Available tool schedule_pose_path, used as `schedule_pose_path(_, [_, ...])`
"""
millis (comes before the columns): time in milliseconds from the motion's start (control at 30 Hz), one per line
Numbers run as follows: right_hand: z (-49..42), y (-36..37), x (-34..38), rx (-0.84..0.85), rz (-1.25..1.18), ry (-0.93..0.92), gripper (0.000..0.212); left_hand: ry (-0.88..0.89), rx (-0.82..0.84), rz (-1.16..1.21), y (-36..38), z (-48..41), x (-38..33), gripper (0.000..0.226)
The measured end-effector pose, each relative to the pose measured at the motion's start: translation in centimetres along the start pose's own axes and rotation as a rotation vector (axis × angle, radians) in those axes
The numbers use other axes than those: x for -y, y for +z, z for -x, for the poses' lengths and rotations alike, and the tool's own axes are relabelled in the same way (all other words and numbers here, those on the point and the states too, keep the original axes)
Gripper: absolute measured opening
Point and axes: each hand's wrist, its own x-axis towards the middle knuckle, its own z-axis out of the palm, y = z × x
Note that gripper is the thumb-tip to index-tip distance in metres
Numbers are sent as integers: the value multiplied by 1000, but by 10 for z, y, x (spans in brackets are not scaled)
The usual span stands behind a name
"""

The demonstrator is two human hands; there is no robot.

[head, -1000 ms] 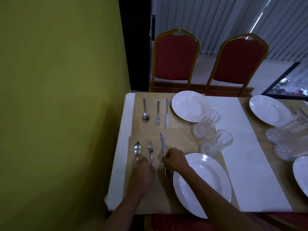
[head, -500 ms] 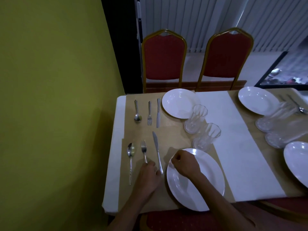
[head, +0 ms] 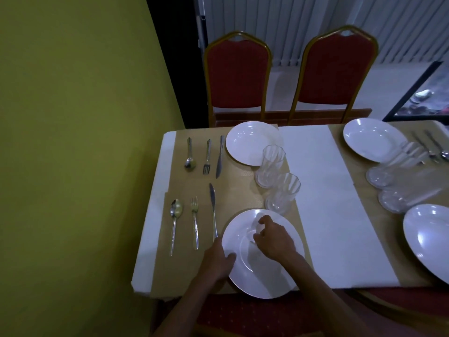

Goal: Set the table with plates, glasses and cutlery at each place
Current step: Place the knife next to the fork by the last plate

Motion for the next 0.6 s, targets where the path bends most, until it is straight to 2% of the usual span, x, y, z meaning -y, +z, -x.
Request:
schedule_pose_path(100, [1, -11, -16, 22, 33, -16, 34, -35, -39, 35, 6, 6, -6, 49])
schedule_pose_path(233, [5, -29, -40, 15, 58, -30, 25, 5, -68, 85, 15, 12, -13, 54])
schedule_pose_path(433, [9, -47, -78, 41, 63, -48, 36, -28, -103, 92, 25, 22, -32, 74])
schedule_pose_path(600, [7, -55, -95, -16, 45, -41, 33, -99, -168, 85, 34, 21, -30, 69])
